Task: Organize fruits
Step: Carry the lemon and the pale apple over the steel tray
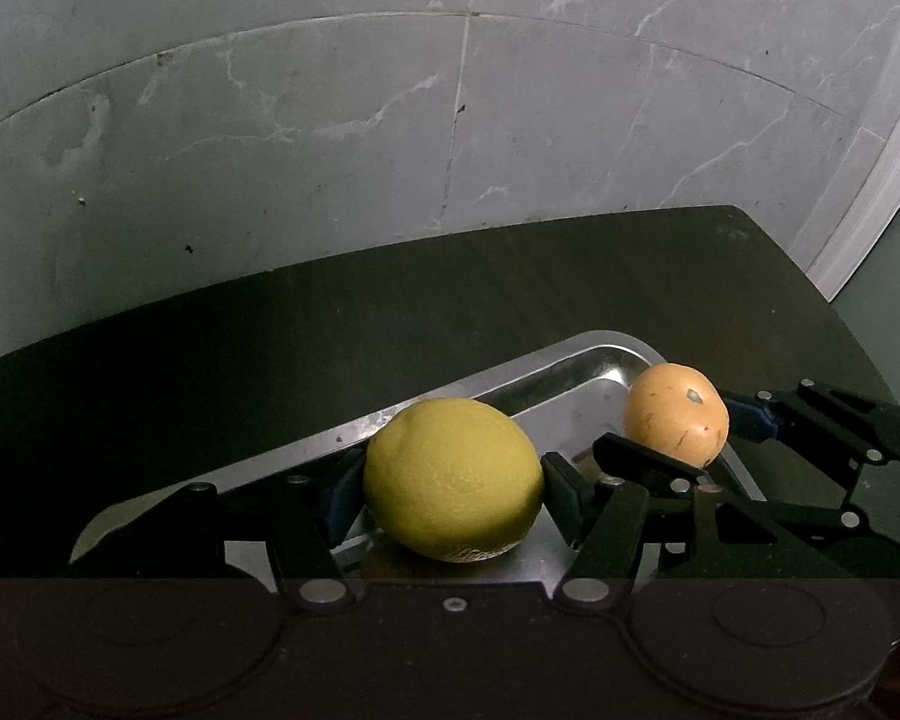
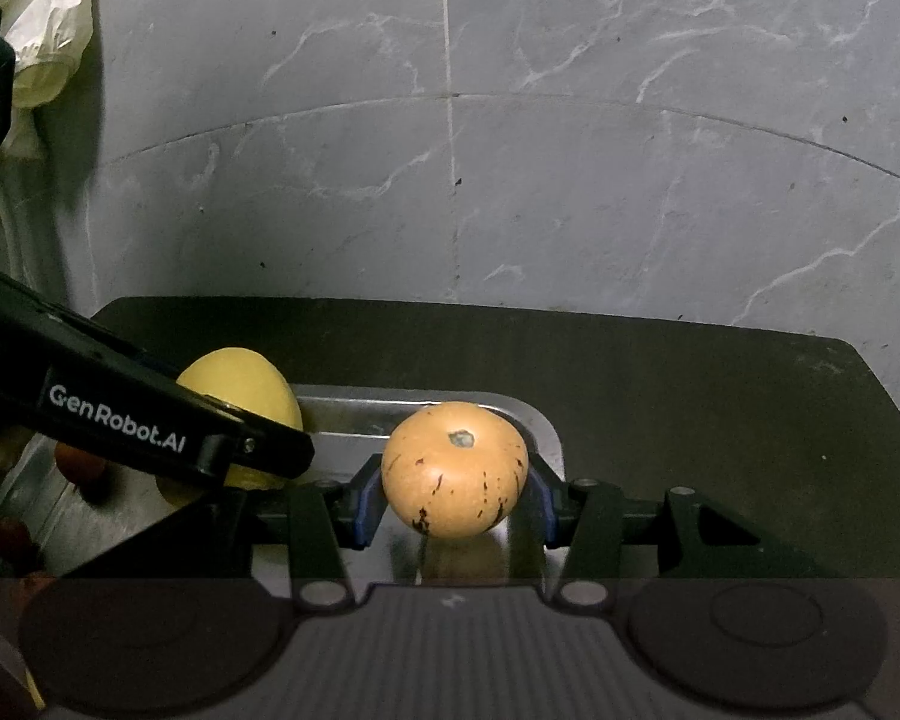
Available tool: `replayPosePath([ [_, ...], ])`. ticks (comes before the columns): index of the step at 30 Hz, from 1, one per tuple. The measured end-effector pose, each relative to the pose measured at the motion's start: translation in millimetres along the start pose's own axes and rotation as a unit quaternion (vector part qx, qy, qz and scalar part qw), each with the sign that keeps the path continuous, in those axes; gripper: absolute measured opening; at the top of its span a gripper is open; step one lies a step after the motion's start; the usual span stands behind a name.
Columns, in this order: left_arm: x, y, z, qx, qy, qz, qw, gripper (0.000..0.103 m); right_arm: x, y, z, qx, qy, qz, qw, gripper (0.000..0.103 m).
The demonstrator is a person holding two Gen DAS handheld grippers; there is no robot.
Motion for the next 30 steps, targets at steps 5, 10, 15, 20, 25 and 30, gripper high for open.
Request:
replayPosePath([
  [5,-0.3,0.8,-0.9,0.001,0.000,0.001,1.0000,0.064,-0.5,-1.0,0.8,-0.004,0.004,0.002,1.000,0.052],
  [10,-0.2,-0.3,-0.9,0.002,-0.001,0.003,1.0000,0.064,-1.5,-2.0,1.1,-0.007,0.006,0.005,1.000,0.052],
  [15,-0.6,-0.6,-1.5,0.004,-0.002,0.005,1.0000,0.064,-0.6,-3.3,-0.4,-0.010,0.007,0.004,1.000,0.052],
  [20,-1.1,-1.2,-1.3,0.004,-0.003,0.006,1.0000,0.064,0.3,-4.7,-0.6,-0.012,0.008,0.005,1.000,0.052],
  [25,-1.1,-1.3,-1.3,0.004,-0.004,0.006,1.0000,0.064,1.7,-5.4,0.0,-0.011,0.007,0.005,1.000,0.052],
  [30,-1.1,-1.3,-1.3,0.005,-0.005,0.007,1.0000,0.064,2.5,-6.1,0.2,-0.012,0.007,0.005,1.000,0.052],
])
Point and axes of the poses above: each gripper's, at about its wrist camera, not at the fingertips, and y roughly against the way its jaws point, z to its left, x to its underside, the point moved 1 cm from there along -y, roughly the way its jaws point, and after that the axes turned 4 degrees about z, right-handed, at the moved point
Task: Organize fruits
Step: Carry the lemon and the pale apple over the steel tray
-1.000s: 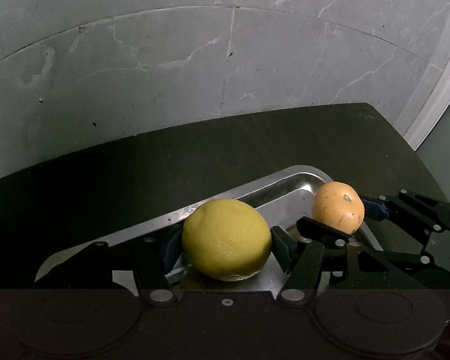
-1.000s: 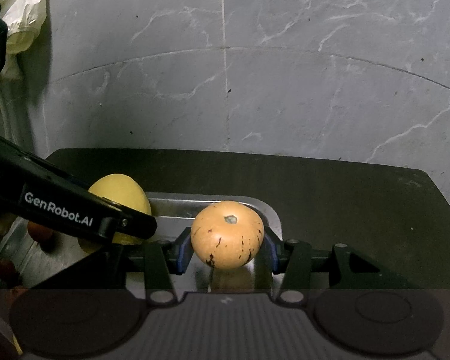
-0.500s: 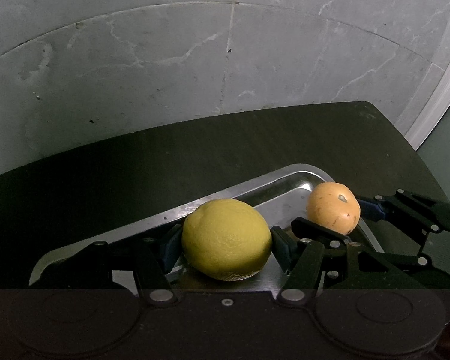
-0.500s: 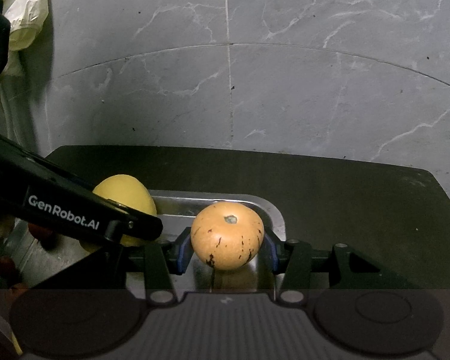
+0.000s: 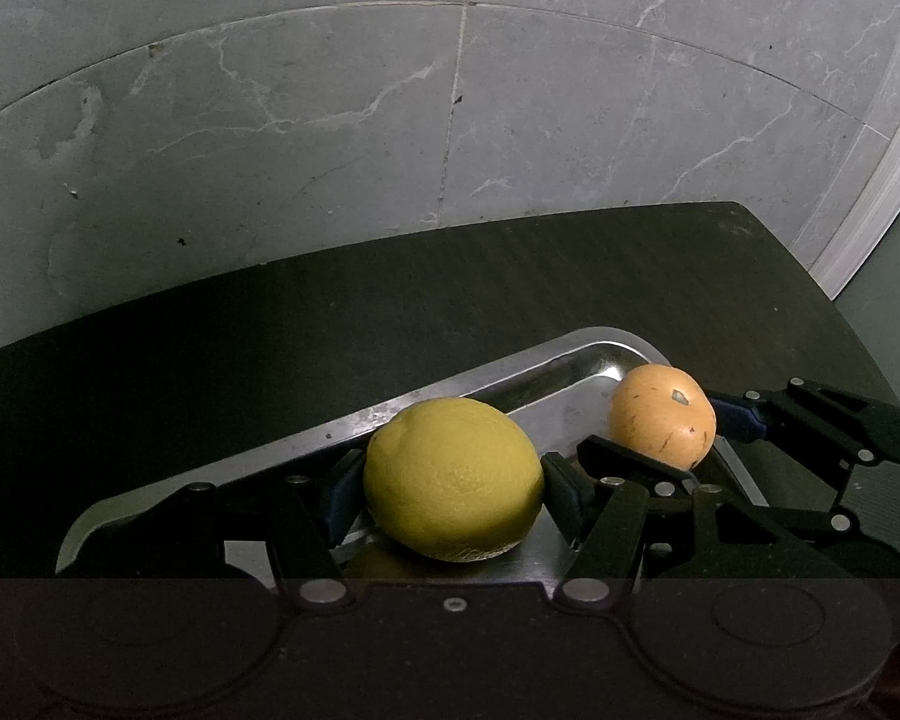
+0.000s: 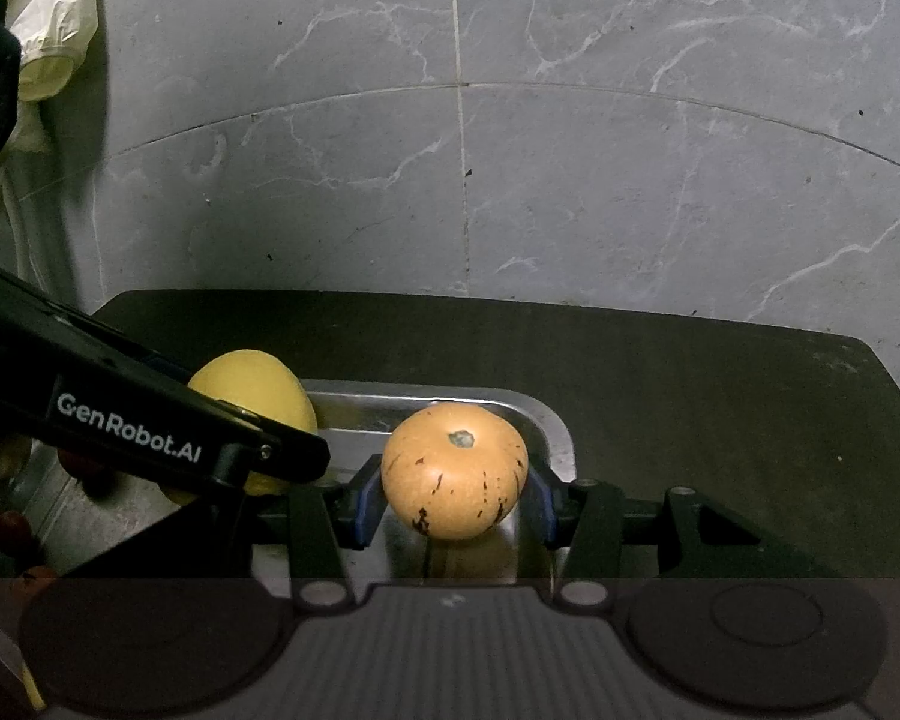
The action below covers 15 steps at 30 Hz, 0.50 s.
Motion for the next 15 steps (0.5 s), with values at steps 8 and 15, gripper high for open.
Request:
replayPosePath([
  [8,0.0,0.0,-0.1,0.000,0.000,0.000,1.0000,0.064,1.0,-0.8,0.8,0.000,-0.001,0.001,1.000,0.052],
  [15,0.9,0.3,0.1,0.001,-0.001,0.000,1.0000,0.064,2.3,-0.3,1.0,-0.001,-0.003,0.000,1.000,0.053],
])
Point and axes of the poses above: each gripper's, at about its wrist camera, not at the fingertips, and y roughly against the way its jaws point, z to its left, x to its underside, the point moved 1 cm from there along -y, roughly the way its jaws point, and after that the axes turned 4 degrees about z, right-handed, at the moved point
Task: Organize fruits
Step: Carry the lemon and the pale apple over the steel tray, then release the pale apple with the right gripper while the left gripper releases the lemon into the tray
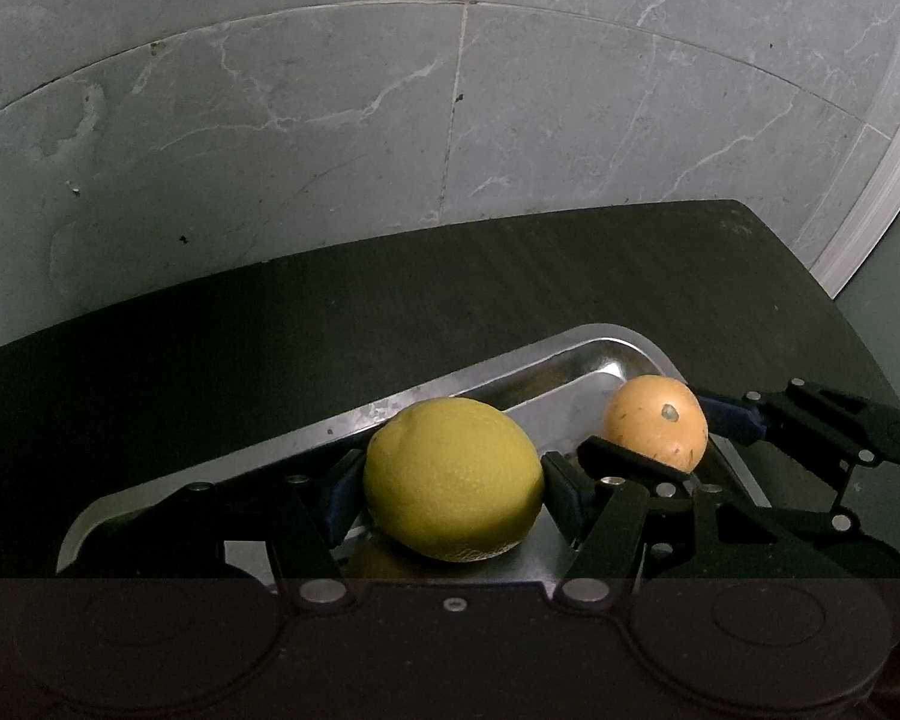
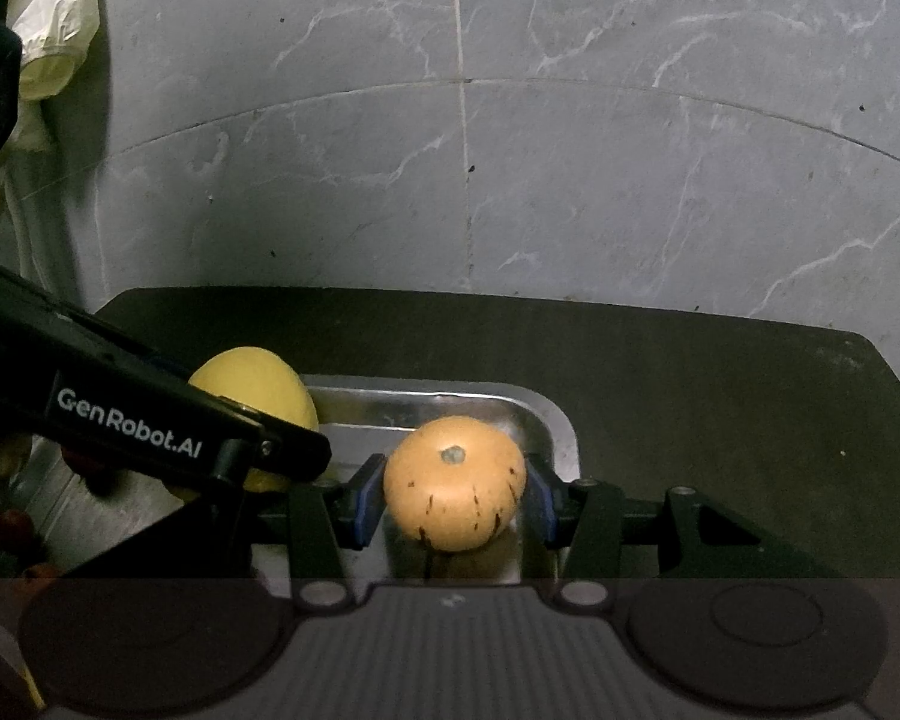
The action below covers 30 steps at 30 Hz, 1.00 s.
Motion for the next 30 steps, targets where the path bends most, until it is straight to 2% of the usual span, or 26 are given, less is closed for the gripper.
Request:
replayPosePath([
  [18,8,5,1,0.003,0.003,0.004,1.0000,0.065,3,5,-2,0.000,0.001,0.003,1.000,0.054],
  [30,12,11,3,0.000,0.008,-0.002,1.0000,0.069,3,16,-1,0.013,0.001,-0.001,1.000,0.064],
])
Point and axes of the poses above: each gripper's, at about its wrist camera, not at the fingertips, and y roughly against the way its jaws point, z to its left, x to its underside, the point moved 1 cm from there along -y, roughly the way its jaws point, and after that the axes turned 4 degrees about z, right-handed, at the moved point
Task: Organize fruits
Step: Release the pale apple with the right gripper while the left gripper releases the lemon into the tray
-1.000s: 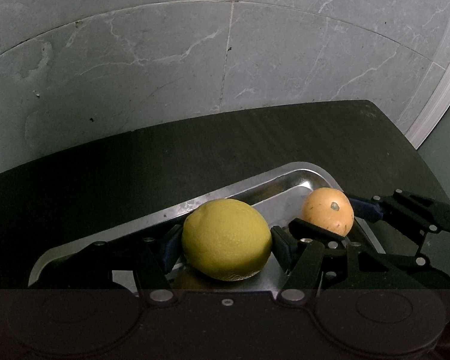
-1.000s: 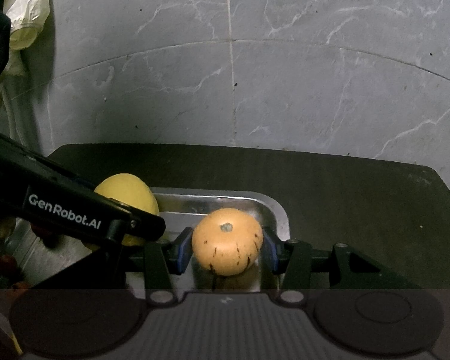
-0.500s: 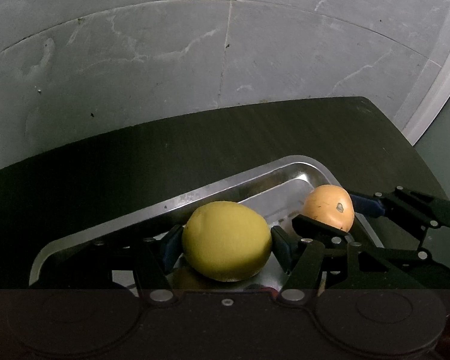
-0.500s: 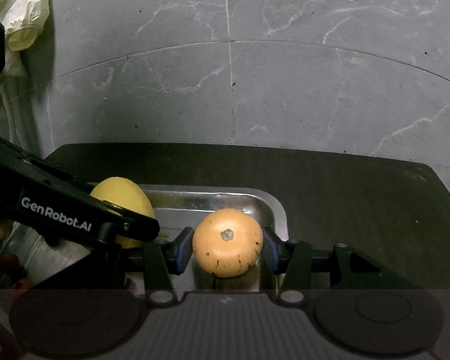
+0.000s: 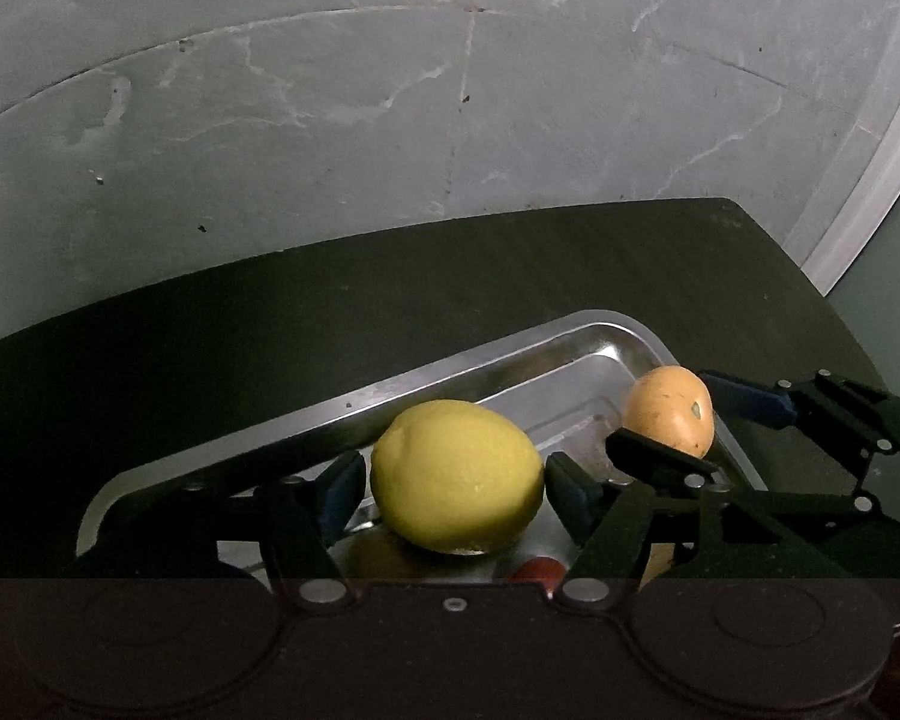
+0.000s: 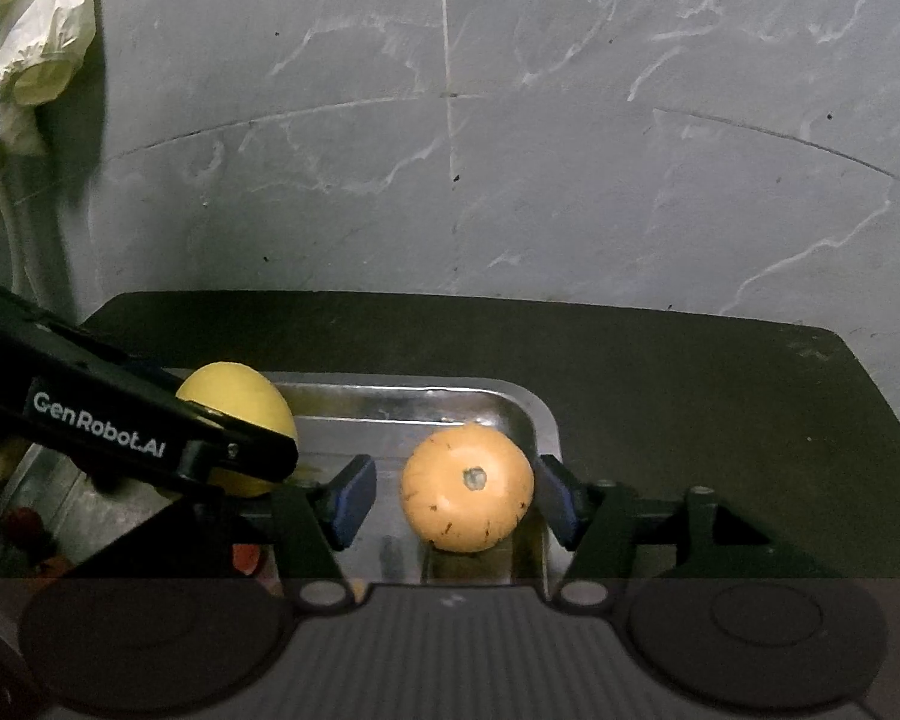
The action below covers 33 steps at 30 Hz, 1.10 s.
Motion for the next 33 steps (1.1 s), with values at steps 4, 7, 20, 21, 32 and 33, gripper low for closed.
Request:
replayPosePath([
  [4,0,3,1,-0.002,0.002,-0.005,1.0000,0.072,-1,4,1,0.005,-0.001,-0.003,1.000,0.067],
  [7,0,7,3,-0.003,0.004,-0.010,0.9999,0.074,-2,7,3,0.010,-0.004,-0.005,1.000,0.072],
  [20,0,28,18,-0.022,0.016,-0.037,0.9989,0.084,-7,18,7,0.041,-0.017,-0.012,0.999,0.092],
  [21,0,29,18,-0.024,0.016,-0.039,0.9988,0.086,-7,19,7,0.047,-0.019,-0.011,0.999,0.094],
  [32,7,55,30,-0.045,0.021,-0.070,0.9963,0.094,-10,40,22,0.078,-0.034,-0.028,0.996,0.101],
  [33,9,58,31,-0.046,0.022,-0.076,0.9958,0.094,-10,43,24,0.082,-0.035,-0.031,0.996,0.101],
])
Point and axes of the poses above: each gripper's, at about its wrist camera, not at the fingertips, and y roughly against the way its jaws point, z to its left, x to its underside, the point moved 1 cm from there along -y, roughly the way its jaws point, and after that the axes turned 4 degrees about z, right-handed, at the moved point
